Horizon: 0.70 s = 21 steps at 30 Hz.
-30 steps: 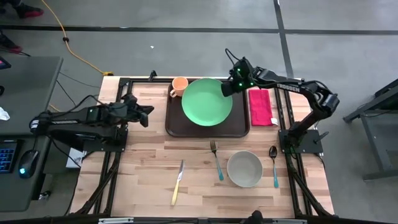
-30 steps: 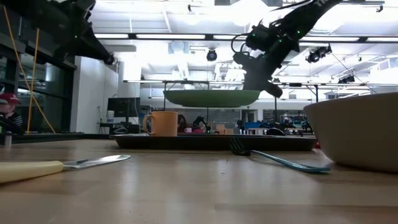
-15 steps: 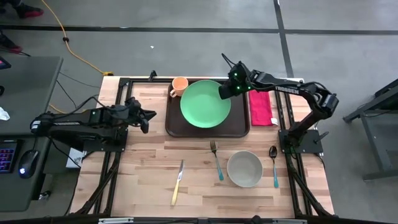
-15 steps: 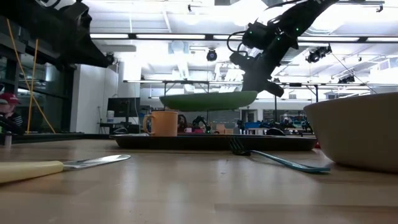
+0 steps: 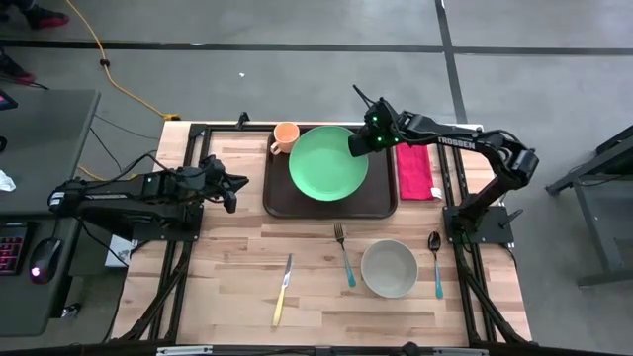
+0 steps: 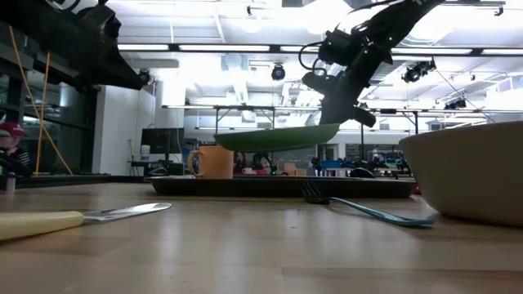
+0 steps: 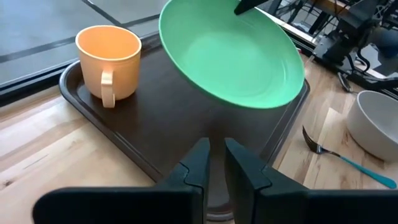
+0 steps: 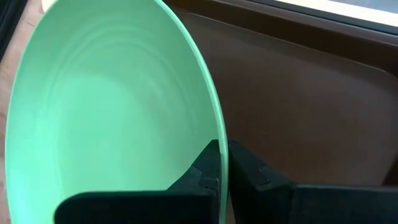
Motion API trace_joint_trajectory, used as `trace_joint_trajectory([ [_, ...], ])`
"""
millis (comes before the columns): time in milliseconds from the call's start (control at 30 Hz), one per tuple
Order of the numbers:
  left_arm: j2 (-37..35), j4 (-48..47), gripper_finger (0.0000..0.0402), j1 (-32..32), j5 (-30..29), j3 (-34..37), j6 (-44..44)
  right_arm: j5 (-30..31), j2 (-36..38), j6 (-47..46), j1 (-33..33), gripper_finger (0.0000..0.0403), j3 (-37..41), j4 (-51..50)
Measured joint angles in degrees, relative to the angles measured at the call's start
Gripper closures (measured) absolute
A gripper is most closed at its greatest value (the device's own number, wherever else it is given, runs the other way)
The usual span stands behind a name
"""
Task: Set up tray
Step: Put the green plate on the brown serving tray to the bottom right of the yellow mug
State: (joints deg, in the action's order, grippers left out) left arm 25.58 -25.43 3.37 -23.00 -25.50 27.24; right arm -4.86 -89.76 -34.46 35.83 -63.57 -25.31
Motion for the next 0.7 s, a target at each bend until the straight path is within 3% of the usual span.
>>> trace_joint_trajectory([
  [200,0.0,0.47,0.0325,-0.01,-0.62,0.18,-0.26,0.55,0.02,-1.25,0.02,0.0403,3.76,2.49],
  [333,-0.43,7.25,0.0325,0.0,-0.85,3.95,-0.04,0.19,0.02,-2.75,0.0,0.0403,7.02,5.96],
  [700,-1.55,9.4,0.0325,0.0,-1.16,8.33,3.93,0.73,0.02,-2.75,0.0,0.0403,7.26,6.37],
])
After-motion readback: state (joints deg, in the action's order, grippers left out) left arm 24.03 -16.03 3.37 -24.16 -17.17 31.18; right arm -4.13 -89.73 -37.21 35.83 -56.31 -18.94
